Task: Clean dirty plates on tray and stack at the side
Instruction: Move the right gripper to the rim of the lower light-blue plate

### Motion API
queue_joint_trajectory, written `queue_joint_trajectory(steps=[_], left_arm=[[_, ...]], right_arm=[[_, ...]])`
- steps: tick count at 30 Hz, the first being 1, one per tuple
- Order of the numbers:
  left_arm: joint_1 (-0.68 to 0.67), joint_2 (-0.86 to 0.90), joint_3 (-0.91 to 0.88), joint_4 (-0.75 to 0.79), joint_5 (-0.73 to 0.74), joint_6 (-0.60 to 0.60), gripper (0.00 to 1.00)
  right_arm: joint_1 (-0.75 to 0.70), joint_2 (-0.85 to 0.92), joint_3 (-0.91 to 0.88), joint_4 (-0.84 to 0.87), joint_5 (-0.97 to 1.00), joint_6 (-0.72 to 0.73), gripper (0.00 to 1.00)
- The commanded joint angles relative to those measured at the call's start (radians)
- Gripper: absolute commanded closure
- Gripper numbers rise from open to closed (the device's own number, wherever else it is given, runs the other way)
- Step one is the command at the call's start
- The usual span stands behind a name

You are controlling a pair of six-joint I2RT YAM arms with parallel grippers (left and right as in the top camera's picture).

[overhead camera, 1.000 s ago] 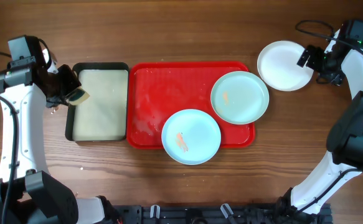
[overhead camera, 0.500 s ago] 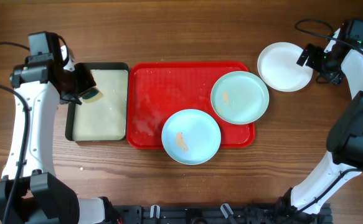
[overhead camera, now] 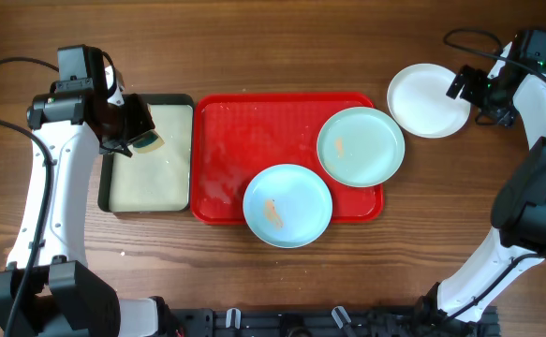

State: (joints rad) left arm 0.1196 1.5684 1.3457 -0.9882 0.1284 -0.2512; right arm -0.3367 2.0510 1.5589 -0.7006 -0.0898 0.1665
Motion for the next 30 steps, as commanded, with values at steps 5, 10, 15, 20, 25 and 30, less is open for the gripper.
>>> queue_joint_trajectory(steps=[5, 10, 15, 20, 25, 30], left_arm=[[-0.005, -0.022, -0.005, -0.025, 0.012, 0.013, 0.94], [-0.005, -0.022, -0.005, -0.010, 0.012, 0.013, 0.95], [-0.005, -0.022, -0.005, 0.001, 0.012, 0.013, 0.96], [-0.005, -0.022, -0.005, 0.009, 0.012, 0.012, 0.96], [-0.005, -0.022, -0.005, 0.009, 0.012, 0.013, 0.96], [-0.005, -0.022, -0.005, 0.009, 0.012, 0.013, 0.96]], right_arm=[[0.003, -0.029, -0.004, 0.059, -0.138, 0.276, 0.00], [0.002, -0.043, 0.000, -0.021, -0.380, 0.090, 0.41], [0.039, -0.145, 0.052, -0.199, -0.465, -0.009, 0.64], [0.204, -0.299, 0.053, -0.455, -0.380, -0.037, 0.61], [0.475, -0.306, 0.018, -0.649, -0.188, -0.088, 0.60], [0.687, -0.306, -0.120, -0.617, -0.112, -0.088, 0.60]])
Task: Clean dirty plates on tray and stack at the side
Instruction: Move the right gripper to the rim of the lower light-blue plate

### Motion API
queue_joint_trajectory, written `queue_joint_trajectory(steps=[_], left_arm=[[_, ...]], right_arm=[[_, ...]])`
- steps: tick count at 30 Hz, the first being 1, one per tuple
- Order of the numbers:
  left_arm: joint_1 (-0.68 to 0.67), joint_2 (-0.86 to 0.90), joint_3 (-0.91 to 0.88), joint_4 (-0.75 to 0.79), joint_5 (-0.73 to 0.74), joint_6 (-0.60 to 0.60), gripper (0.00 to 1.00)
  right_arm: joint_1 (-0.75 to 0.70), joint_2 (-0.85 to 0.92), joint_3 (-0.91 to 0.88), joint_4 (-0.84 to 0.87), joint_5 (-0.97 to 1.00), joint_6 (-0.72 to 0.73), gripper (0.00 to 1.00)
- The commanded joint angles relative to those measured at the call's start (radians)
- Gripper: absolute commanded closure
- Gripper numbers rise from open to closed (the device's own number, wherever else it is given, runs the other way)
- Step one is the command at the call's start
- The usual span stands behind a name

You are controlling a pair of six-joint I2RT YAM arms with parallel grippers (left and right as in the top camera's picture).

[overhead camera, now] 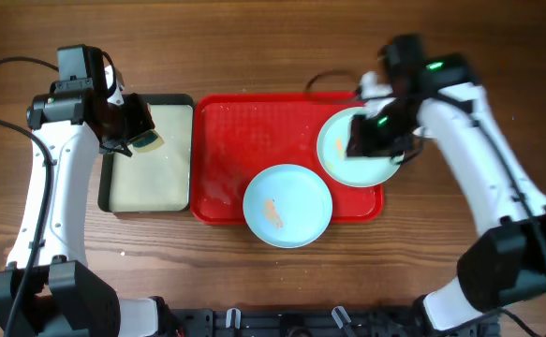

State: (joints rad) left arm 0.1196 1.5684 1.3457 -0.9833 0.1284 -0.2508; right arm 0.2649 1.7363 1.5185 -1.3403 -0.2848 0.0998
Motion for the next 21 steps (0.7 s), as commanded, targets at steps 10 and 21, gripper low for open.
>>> queue_joint_trajectory(steps=[10, 21], left_arm=[[-0.005, -0.021, -0.005, -0.001, 0.012, 0.012, 0.95], [-0.005, -0.020, -0.005, -0.005, 0.012, 0.012, 0.95]], right_arm=[[0.265, 0.009, -0.393, 0.455, 0.087, -0.019, 0.67], [0.265, 0.009, -0.417, 0.558, 0.220, -0.021, 0.67]])
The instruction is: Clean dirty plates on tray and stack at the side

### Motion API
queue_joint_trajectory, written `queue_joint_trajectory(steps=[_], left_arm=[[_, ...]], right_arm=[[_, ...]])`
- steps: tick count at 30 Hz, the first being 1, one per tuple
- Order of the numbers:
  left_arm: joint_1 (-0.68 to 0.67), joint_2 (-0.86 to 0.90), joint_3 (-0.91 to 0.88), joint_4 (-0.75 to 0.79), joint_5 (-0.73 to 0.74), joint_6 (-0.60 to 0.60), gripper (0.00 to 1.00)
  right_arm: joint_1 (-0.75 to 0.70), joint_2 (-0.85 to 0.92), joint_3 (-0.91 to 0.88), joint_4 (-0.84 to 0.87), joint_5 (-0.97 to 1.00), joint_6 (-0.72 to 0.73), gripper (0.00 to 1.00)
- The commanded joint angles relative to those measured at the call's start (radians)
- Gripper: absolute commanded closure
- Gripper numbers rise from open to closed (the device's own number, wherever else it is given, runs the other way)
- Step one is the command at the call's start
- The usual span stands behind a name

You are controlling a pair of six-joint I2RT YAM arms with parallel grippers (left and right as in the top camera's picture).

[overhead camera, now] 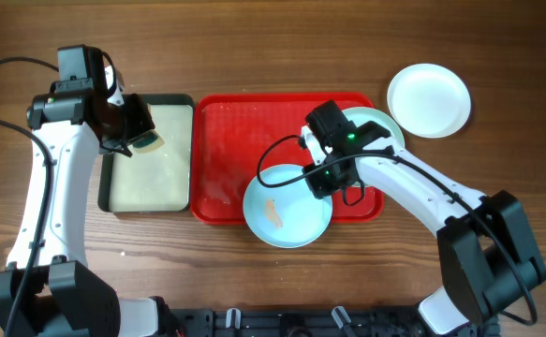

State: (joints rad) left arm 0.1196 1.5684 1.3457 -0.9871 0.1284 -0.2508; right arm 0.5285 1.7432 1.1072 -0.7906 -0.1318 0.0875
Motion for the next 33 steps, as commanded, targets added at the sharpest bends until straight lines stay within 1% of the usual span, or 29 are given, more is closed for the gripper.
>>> queue_joint_trajectory(steps=[1, 4, 10, 14, 15, 17, 20, 22, 24, 25, 27, 29, 31, 33], left_arm=[[-0.005, -0.020, -0.005, -0.001, 0.012, 0.012, 0.95], [-0.005, -0.020, -0.005, -0.001, 0.012, 0.012, 0.95], [-0.005, -0.020, -0.005, 0.000, 0.012, 0.012, 0.95], [-0.005, -0.020, -0.005, 0.000, 0.012, 0.012, 0.95], [-0.005, -0.020, -0.005, -0.001, 0.012, 0.012, 0.95], [-0.005, -0.020, -0.005, 0.000, 0.012, 0.012, 0.95], [-0.005, -0.020, -0.005, 0.001, 0.012, 0.012, 0.96], [-0.005, -0.020, -0.005, 0.001, 0.012, 0.013, 0.96], [-0.005, -0.020, -0.005, 0.000, 0.012, 0.013, 0.96], [-0.005, -0.020, -0.005, 0.000, 0.012, 0.013, 0.96], [-0.005, -0.020, -0.005, 0.000, 0.012, 0.013, 0.96], [-0.005, -0.020, -0.005, 0.001, 0.012, 0.035, 0.96], [-0.005, -0.020, -0.005, 0.001, 0.012, 0.060, 0.96], [-0.005, -0.020, -0.005, 0.001, 0.012, 0.066, 0.96]], right_arm=[[0.002, 0.002, -0.006, 0.009, 0.070, -0.009, 0.67], [0.002, 0.003, -0.019, 0.019, 0.069, -0.009, 0.69], [0.002, 0.003, -0.055, 0.039, 0.027, -0.006, 0.78], [0.002, 0.003, -0.073, 0.048, 0.027, 0.002, 0.88], [0.002, 0.003, -0.076, 0.050, 0.027, 0.006, 0.95], [0.002, 0.003, -0.076, 0.076, 0.026, 0.044, 0.96], [0.002, 0.003, -0.075, 0.175, 0.008, 0.127, 0.96], [0.002, 0.003, -0.073, 0.267, -0.034, 0.227, 0.96], [0.002, 0.003, -0.073, 0.379, -0.048, 0.394, 0.96], [0.002, 0.003, -0.073, 0.419, -0.037, 0.445, 0.96], [0.002, 0.003, -0.073, 0.481, 0.044, 0.542, 0.96], [0.002, 0.005, -0.074, 0.491, 0.163, 0.571, 0.95], [0.002, 0.010, -0.074, 0.491, 0.205, 0.571, 0.96], [0.002, 0.030, -0.074, 0.499, 0.207, 0.571, 0.96]])
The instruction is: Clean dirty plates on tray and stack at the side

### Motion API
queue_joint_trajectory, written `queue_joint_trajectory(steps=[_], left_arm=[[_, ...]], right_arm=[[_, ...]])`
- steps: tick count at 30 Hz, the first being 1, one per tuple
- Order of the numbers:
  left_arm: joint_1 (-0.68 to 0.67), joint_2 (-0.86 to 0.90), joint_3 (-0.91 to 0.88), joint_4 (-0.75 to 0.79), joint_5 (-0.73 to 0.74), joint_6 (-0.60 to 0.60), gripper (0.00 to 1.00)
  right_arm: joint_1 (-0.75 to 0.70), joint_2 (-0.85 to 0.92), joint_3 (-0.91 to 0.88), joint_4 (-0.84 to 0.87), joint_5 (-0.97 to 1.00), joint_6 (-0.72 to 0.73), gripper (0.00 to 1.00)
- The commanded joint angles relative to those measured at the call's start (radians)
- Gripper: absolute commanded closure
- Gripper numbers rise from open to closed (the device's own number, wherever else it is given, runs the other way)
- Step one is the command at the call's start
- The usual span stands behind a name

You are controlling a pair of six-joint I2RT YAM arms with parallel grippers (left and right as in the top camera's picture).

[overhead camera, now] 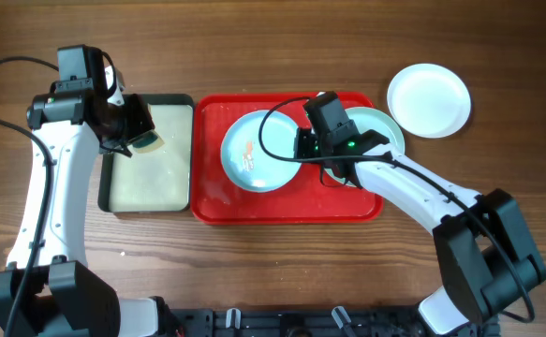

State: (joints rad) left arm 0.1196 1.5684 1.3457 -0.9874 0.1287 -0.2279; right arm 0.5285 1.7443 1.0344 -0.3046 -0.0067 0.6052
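A light blue plate [257,152] with an orange smear lies flat on the red tray [282,204], left of its middle. My right gripper [302,147] is at that plate's right rim and looks shut on it. A pale green plate [380,140] rests at the tray's right end, partly hidden under my right arm. On the wood to the right of the tray sits a clean white plate [429,100]. My left gripper [140,134] hangs over the black basin [147,201] and is shut on a dark green sponge [148,141].
The basin of cream-coloured soapy water stands right against the tray's left side. The right arm's cable loops above the blue plate. Bare wood table [254,47] lies behind and in front of the tray.
The blue plate has moved from the tray's front edge to its back-left area, and my right gripper has moved with it, still at its right rim. The left arm has not moved.
My right gripper was first beside the white plate on the table at the far right. Then it was over the green plate, then at the blue plate's rim at the tray's front edge. Now the blue plate lies nearer the basin. The left gripper stayed over the basin throughout.
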Motion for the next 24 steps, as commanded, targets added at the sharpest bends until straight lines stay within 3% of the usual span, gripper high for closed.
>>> queue_joint_trajectory(steps=[1, 5, 9, 15, 24], left_arm=[[-0.006, -0.020, -0.005, 0.002, 0.011, 0.043, 0.96], [-0.025, -0.017, -0.005, 0.012, 0.012, 0.042, 0.96], [-0.095, -0.017, -0.005, 0.013, 0.011, 0.037, 0.96], [-0.201, -0.017, -0.005, 0.066, -0.037, -0.072, 0.96], [-0.312, 0.023, -0.005, 0.114, -0.082, -0.096, 0.96]], right_arm=[[0.002, 0.038, -0.001, 0.014, 0.081, 0.054, 0.96], [0.002, 0.081, -0.001, 0.058, 0.082, 0.047, 0.96], [0.002, 0.106, -0.001, 0.087, 0.082, -0.062, 0.96], [0.002, 0.109, -0.001, 0.095, 0.071, -0.079, 0.96], [0.003, 0.109, -0.001, 0.086, 0.035, -0.082, 0.96]])
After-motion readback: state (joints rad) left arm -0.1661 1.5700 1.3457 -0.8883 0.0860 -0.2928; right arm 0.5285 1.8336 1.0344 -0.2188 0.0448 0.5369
